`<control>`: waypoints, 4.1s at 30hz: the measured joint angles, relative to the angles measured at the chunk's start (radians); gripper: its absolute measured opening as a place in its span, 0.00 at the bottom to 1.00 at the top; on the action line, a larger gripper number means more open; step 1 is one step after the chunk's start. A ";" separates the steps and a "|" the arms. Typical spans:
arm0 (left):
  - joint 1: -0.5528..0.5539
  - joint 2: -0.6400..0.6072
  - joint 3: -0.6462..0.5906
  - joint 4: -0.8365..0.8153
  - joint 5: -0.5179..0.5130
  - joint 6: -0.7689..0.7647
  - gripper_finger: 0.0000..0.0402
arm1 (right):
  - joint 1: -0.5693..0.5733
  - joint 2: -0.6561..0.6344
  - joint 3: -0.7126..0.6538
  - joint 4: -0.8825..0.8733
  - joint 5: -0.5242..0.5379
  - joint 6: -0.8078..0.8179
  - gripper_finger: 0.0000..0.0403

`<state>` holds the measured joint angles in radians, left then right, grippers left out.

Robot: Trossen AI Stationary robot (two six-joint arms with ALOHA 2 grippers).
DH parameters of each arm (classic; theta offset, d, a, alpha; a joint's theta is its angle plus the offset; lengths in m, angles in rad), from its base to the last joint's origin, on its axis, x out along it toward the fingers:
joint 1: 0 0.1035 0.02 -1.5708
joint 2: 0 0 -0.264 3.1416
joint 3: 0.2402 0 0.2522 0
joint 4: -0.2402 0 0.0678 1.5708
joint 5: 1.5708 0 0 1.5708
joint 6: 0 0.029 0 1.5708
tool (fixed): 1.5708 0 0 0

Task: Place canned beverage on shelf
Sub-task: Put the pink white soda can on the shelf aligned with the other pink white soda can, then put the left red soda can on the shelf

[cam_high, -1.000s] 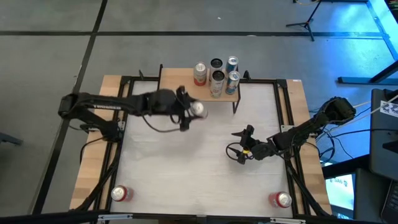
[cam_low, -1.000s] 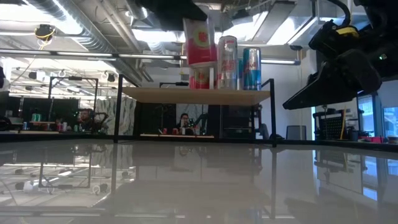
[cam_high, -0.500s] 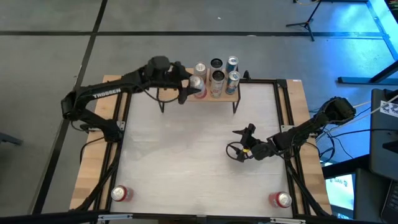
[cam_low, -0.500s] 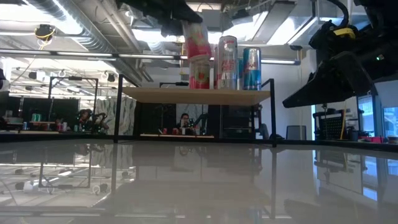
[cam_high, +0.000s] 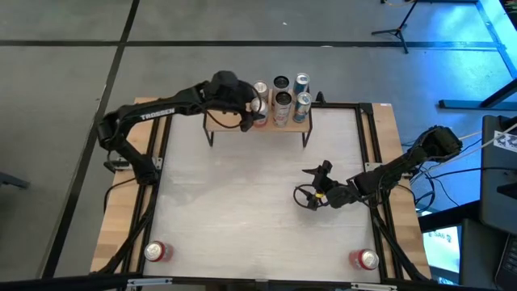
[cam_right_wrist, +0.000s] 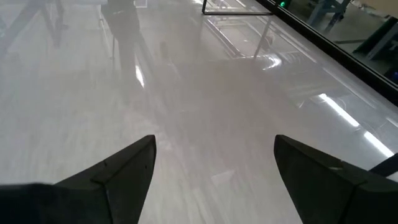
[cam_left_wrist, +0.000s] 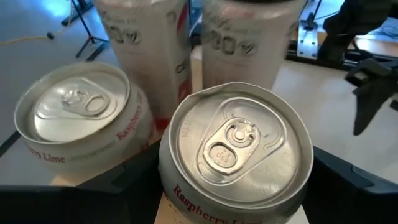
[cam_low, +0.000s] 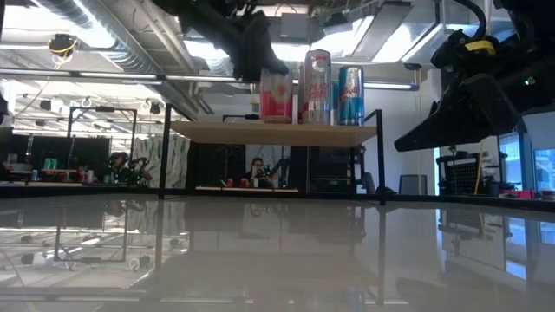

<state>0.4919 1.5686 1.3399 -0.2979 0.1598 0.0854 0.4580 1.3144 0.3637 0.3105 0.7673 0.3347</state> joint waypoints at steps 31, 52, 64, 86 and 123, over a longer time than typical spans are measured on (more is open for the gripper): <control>0.005 0.028 0.001 0.019 -0.011 0.058 0.89 | 0.000 0.000 0.000 0.000 -0.001 0.000 0.80; -0.154 -0.261 0.001 -0.130 -0.059 0.047 0.88 | 0.000 0.000 -0.001 0.006 -0.020 0.021 0.80; -0.668 -0.258 0.000 -0.500 -0.567 -0.355 0.88 | 0.013 0.000 -0.001 0.118 -0.189 -0.024 0.80; -1.363 -0.136 0.000 -0.880 -0.340 -1.846 0.88 | 0.229 0.026 0.118 0.302 -0.232 -0.160 0.80; -1.630 0.099 -0.001 -0.942 -0.101 -2.400 0.88 | 0.255 0.298 0.246 0.290 -0.282 0.038 0.80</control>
<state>-1.1385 1.6675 1.3392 -1.2399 0.0589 -2.3150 0.7132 1.6123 0.6098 0.6010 0.4852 0.3725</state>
